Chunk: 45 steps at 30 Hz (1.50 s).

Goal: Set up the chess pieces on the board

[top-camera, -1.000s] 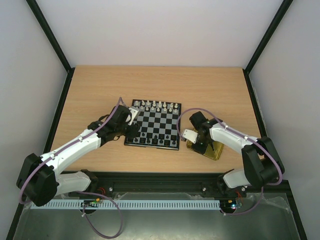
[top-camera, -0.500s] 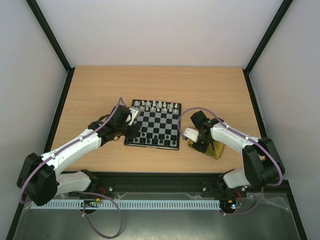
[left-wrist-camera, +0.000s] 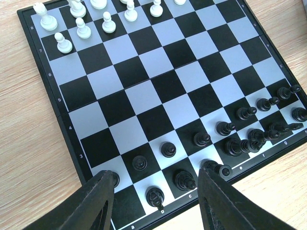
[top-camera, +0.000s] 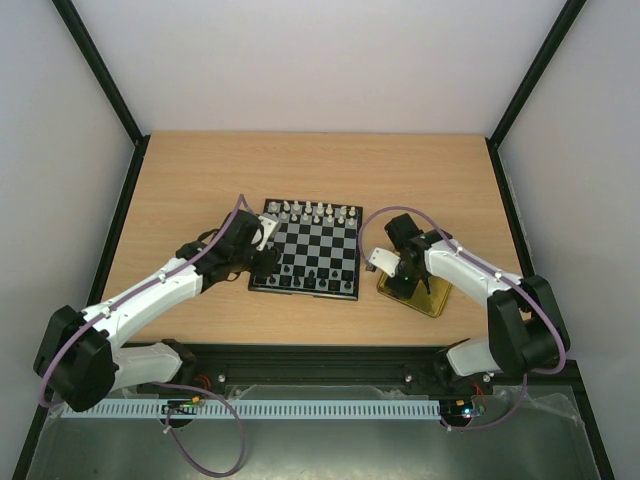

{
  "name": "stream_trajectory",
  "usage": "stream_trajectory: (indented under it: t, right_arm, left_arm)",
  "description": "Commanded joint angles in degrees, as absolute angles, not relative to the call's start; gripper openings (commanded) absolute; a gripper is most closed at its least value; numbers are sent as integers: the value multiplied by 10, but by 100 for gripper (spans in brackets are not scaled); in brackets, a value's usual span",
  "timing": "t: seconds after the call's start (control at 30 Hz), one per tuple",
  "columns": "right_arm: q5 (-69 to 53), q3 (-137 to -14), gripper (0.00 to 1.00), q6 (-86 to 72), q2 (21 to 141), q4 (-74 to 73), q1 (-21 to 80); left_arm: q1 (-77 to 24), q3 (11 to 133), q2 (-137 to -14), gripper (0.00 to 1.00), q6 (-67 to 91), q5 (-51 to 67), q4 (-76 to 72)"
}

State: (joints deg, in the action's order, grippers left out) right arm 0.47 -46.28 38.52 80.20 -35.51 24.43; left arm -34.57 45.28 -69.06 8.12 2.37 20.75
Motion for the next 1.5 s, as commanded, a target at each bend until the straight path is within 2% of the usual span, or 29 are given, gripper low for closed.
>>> stream_trajectory:
  t: [0.0, 1.17, 1.33, 1.47]
  right_arm:
    - [4, -464, 29, 385, 804, -390, 241]
    - [42, -415, 32, 405, 845, -353, 239]
    - [44, -410, 24, 405, 842, -352, 239]
    - [39, -425, 22, 397, 820, -365, 238]
  left_arm:
    - [-342, 451, -695, 51, 78, 28, 213]
    - [-342, 451, -701, 51, 78, 32, 213]
    - [-342, 452, -700, 51, 78, 33, 214]
    - [-341, 452, -700, 51, 79, 34, 213]
